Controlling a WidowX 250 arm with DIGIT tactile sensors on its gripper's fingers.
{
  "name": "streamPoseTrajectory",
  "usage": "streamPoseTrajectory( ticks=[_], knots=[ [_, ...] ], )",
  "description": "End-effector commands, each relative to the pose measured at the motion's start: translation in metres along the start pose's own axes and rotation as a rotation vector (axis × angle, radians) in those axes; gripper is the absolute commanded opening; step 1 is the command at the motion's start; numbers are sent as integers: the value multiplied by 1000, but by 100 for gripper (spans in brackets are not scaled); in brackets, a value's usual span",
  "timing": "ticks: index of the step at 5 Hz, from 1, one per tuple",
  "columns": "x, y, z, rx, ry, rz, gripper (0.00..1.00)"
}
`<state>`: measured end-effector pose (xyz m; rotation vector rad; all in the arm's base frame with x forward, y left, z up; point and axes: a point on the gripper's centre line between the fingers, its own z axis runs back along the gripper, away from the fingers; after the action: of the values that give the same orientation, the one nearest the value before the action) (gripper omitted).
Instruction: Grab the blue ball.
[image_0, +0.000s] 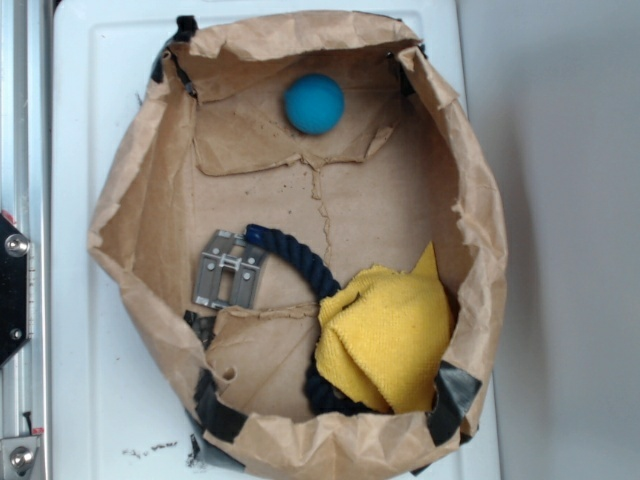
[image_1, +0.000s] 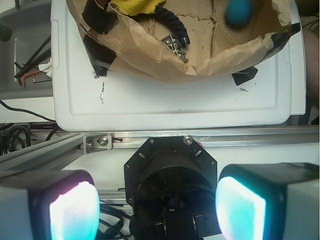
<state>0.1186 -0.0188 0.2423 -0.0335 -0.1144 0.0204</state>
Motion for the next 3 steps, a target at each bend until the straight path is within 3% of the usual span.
streamPoseTrajectory(
  ticks=[1,3],
  knots=[
    [0,0,0,0,0,0,100],
    [97,16,-31,34,-96,218,100]
  ],
)
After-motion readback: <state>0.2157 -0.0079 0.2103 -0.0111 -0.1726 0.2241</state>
